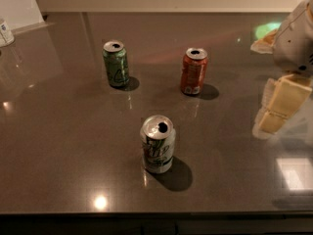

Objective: Move 7up can near coke can

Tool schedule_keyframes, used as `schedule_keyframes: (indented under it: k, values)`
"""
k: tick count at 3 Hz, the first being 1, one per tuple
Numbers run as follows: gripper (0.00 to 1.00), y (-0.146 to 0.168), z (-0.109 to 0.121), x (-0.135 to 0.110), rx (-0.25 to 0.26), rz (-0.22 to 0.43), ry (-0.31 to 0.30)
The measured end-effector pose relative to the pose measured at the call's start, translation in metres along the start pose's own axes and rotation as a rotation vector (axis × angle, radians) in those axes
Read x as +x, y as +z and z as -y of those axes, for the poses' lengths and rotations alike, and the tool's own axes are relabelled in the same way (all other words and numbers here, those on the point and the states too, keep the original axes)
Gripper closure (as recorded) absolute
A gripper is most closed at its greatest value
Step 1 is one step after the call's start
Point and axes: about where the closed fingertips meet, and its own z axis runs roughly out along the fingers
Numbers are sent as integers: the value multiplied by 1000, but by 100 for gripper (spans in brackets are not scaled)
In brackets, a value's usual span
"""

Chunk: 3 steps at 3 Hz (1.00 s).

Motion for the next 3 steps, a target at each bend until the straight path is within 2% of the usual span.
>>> schedule_keyframes:
  k: [2,3]
  values:
    - [0,46,-34,-58,-81,254,-60]
    - [0,70,-56,-85,-151,386,-71]
